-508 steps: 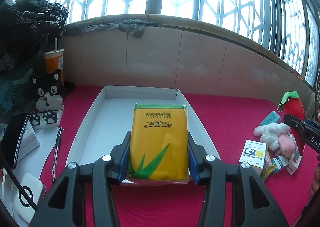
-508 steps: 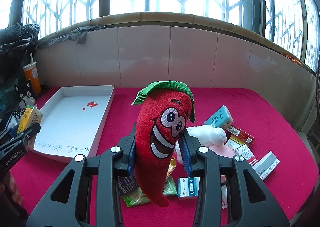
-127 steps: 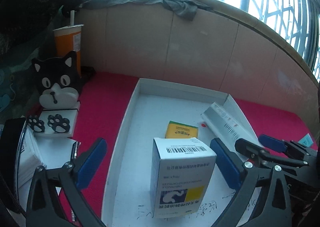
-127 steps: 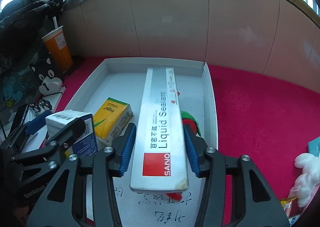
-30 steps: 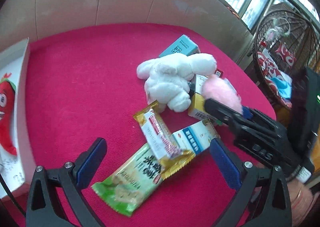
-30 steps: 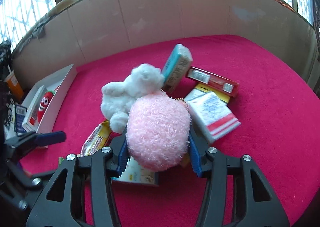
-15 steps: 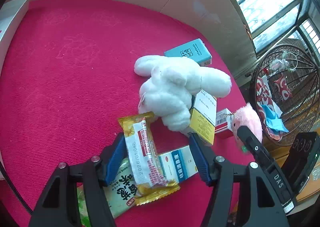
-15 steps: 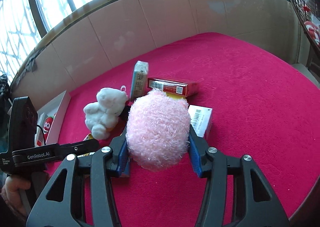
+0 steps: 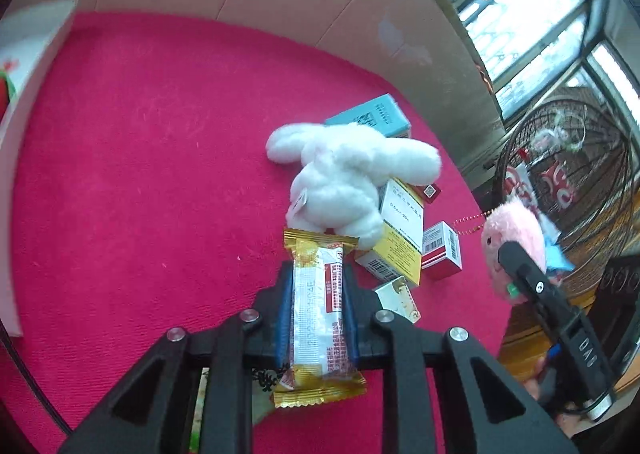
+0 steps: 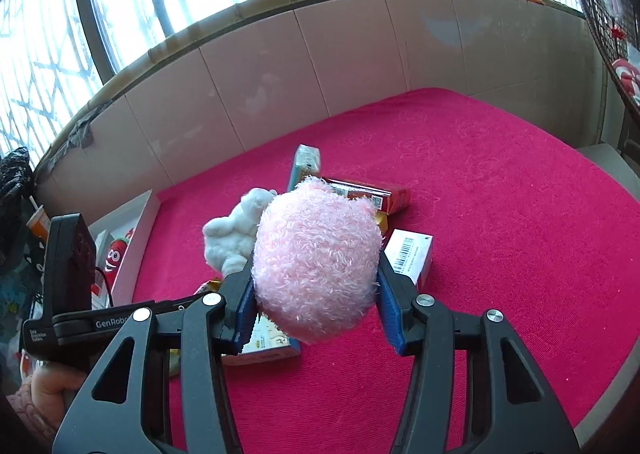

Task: Organize objects
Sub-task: 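Carry the gold snack bar with the left tool while the right tool carries the pink ball to the tray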

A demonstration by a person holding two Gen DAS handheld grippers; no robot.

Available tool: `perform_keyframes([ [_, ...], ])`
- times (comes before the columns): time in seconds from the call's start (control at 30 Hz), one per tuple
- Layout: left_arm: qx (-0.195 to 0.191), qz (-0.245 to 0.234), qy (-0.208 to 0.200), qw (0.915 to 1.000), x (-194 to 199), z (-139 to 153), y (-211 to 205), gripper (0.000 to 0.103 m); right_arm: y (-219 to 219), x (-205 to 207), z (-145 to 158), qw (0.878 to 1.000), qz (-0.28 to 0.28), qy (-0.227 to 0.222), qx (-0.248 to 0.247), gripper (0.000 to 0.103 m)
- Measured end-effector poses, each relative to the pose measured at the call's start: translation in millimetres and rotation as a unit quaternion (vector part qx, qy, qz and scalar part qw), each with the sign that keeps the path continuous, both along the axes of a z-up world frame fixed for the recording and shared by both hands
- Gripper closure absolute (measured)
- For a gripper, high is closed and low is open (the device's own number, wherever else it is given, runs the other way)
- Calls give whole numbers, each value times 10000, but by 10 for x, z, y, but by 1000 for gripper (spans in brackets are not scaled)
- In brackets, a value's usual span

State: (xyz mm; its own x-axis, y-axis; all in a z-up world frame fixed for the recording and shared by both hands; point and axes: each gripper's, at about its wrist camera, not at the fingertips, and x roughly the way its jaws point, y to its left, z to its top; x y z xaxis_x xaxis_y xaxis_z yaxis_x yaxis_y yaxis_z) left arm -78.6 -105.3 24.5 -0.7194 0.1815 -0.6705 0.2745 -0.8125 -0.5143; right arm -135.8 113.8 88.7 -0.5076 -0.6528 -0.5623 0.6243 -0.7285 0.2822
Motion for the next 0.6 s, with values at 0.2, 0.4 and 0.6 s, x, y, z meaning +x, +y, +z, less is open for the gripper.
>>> perform_keyframes([
  [0.2,-1160,87,360,9926,205,346,161,82,-40,117,88,9998,76,204,0,52],
  [0.4,-1558,175,602,9858,359,545,184,82,-126,228,119,9993,234,279,41,52],
  [0.6,-1644,341,641,9837,491,600,99,82,-189,284,125,9991,305,292,103,52],
])
